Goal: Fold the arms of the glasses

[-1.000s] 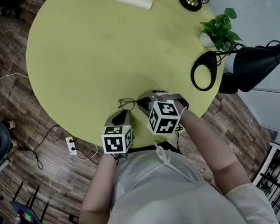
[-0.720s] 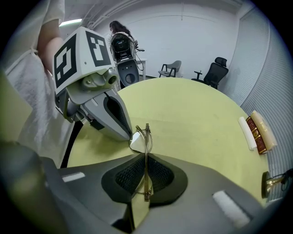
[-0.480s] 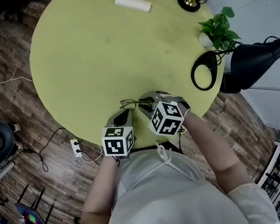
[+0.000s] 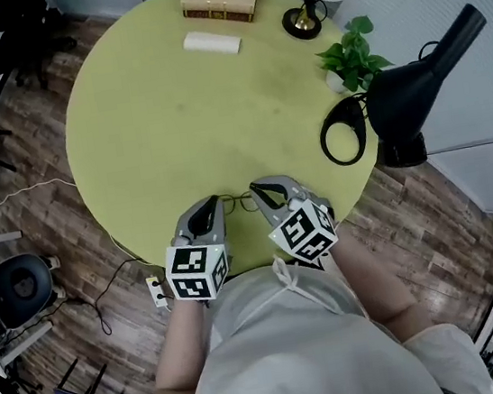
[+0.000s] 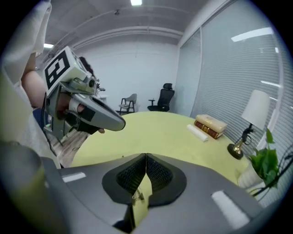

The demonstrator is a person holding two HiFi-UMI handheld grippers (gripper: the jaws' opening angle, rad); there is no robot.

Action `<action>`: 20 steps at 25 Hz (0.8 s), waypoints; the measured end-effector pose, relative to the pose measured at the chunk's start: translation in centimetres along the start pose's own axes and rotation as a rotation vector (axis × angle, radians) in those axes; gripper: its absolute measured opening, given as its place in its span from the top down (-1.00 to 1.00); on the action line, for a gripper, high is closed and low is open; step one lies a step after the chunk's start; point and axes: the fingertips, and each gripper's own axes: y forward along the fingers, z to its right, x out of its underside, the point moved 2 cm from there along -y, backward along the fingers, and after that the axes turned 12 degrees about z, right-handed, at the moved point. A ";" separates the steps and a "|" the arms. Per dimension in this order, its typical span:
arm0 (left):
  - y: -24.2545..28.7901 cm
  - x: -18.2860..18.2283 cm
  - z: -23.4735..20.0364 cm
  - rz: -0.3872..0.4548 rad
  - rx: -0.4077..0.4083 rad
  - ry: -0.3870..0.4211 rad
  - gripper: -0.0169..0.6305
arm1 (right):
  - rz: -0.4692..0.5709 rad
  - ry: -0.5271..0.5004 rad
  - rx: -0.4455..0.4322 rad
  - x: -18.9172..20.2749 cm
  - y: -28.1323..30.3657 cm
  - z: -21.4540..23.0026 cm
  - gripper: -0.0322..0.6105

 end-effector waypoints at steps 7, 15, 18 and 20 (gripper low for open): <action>-1.8 -7.0 3.7 0.184 0.039 0.130 0.93 | 0.169 0.247 0.200 -4.3 -5.4 2.9 0.90; -3.5 -9.1 4.7 0.243 0.062 0.151 0.93 | 0.240 0.246 0.330 -6.2 -8.5 3.8 0.90; -4.0 -9.1 4.5 0.246 0.061 0.152 0.93 | 0.240 0.254 0.338 -6.6 -8.6 3.5 0.90; -4.2 -9.0 4.3 0.243 0.060 0.144 0.93 | 0.234 0.256 0.341 -6.7 -8.5 3.3 0.90</action>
